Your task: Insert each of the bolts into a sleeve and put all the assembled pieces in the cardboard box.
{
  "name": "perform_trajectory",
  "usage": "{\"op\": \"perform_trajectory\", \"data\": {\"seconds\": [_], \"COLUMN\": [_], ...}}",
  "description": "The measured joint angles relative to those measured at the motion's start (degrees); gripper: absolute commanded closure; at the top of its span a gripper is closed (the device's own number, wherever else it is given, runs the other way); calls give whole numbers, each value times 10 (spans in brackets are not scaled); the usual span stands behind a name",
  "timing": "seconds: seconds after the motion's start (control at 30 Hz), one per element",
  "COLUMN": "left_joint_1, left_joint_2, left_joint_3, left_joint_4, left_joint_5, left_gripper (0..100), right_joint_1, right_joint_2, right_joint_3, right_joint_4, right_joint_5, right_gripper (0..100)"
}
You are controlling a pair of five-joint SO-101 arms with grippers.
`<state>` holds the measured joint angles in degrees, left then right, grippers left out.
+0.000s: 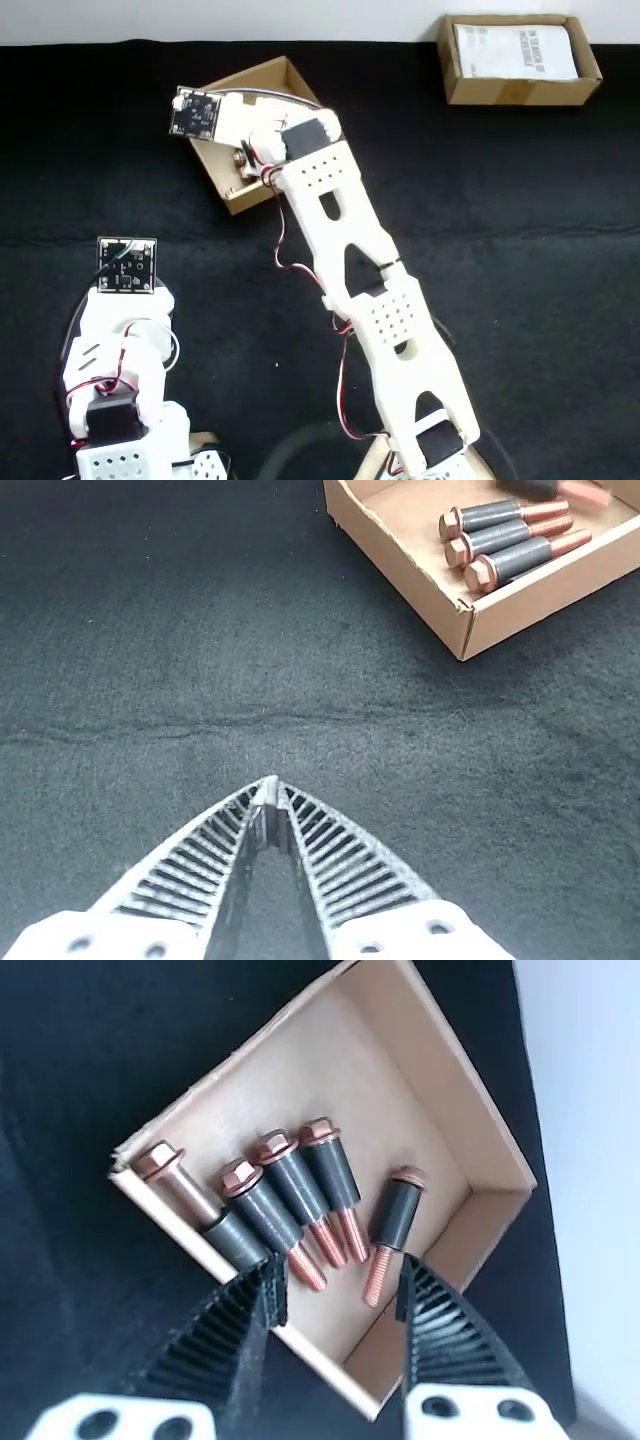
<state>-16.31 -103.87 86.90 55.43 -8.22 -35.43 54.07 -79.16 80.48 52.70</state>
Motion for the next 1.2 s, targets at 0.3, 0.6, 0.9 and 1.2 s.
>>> {"op": "perform_trajectory", "data": {"seconds": [0.3,0.6,0.9,1.2], "left_joint_1": [0,20,54,75], "left_joint_2": [0,0,0,0], "left_joint_3": [-3,-84,-130,-132], "left_joint_4": [0,0,0,39], "left_joint_5": [31,34,34,77], "left_gripper": [991,991,991,991], "right_joint_1": [4,60,91,92], "right_joint_2": [-2,-167,-499,-830], "right_joint_3": [-151,-153,135,574], "right_joint_4": [158,200,200,200], "right_joint_5": [-156,-292,-365,-462], "right_gripper": [842,842,842,842]}}
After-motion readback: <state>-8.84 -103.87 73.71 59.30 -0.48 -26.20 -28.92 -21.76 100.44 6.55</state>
